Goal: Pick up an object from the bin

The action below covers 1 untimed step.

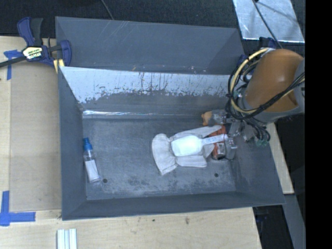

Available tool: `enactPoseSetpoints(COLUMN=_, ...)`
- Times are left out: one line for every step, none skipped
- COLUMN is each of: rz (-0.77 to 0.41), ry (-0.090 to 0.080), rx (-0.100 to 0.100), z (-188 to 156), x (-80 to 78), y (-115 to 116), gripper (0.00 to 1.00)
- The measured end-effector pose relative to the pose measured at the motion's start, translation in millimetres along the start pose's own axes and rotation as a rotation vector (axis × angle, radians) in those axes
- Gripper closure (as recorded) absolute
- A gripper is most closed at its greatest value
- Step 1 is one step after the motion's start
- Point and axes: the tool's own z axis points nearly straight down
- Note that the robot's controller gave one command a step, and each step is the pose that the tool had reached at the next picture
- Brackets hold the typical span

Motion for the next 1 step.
enactPoseSetpoints(rz=-0.111, ry=0.0, rx=-0.003, z=54.9, x=-4.4, y=18.6, gripper=1.0)
